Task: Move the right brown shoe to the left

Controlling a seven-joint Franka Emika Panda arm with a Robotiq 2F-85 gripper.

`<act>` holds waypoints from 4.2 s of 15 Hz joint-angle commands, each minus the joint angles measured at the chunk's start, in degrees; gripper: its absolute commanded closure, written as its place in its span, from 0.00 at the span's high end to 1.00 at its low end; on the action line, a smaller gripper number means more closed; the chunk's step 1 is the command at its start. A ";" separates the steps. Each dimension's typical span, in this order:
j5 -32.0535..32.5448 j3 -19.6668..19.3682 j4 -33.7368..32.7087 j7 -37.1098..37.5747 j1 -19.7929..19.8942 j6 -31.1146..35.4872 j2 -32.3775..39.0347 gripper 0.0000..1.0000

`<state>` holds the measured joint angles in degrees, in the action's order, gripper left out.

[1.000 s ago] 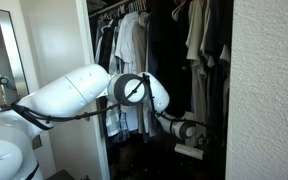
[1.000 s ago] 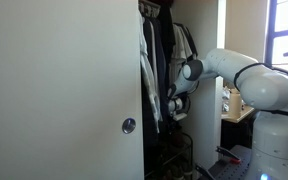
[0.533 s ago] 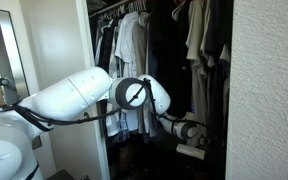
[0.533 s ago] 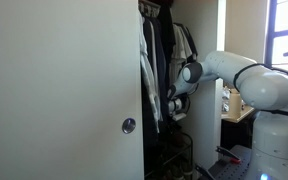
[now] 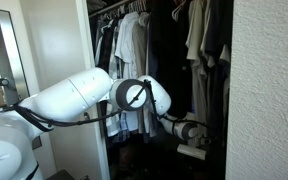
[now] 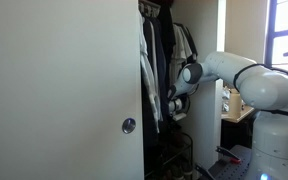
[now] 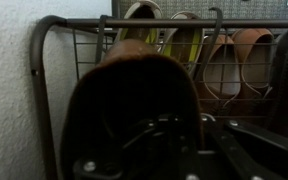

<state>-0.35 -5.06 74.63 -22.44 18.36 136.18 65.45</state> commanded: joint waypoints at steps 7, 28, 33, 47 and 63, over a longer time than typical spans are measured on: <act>0.54 0.76 6.69 3.76 -1.05 1.43 -6.38 0.06; 0.90 5.84 40.52 3.81 -7.14 17.92 -39.32 0.05; -1.39 10.05 45.34 0.86 -7.66 17.08 -44.15 0.05; -22.77 24.38 52.23 -26.22 -3.39 22.12 -42.71 0.05; 4.50 24.32 51.37 -17.22 -7.75 54.22 -21.50 0.05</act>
<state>-1.49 21.74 128.57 -44.53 13.66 184.83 41.11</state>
